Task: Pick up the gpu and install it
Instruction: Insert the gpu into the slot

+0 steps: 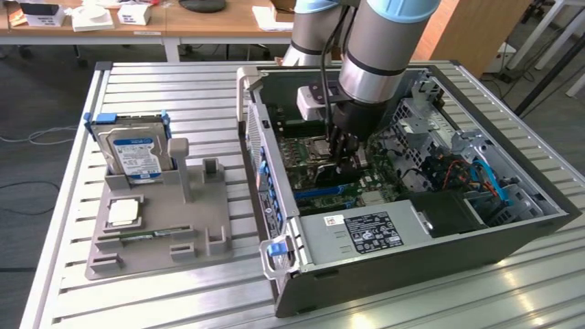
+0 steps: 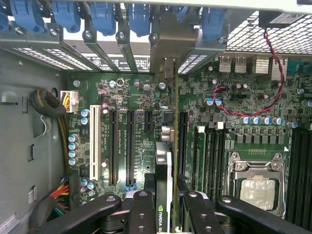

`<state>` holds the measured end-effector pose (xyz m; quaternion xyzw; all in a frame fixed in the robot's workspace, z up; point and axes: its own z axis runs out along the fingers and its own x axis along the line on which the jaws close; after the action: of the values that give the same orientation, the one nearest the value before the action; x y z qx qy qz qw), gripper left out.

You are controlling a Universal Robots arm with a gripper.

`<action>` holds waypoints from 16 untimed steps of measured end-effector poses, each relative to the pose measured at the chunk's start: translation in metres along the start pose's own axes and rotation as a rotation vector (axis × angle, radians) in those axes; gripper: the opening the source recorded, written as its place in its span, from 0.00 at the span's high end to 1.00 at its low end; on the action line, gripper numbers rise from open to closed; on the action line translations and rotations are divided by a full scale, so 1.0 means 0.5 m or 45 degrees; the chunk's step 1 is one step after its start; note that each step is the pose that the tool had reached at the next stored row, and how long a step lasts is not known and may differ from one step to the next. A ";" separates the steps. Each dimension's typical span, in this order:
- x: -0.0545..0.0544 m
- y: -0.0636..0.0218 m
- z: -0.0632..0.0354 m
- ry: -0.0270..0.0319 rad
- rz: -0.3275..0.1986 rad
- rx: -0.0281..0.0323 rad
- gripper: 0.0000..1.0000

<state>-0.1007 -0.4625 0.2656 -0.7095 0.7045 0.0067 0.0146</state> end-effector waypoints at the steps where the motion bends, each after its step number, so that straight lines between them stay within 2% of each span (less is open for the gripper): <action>1: 0.000 0.000 0.002 -0.0007 0.000 0.0004 0.73; 16: 0.000 0.001 0.007 -0.0002 0.000 0.0001 0.73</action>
<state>-0.1011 -0.4625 0.2619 -0.7095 0.7045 0.0067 0.0147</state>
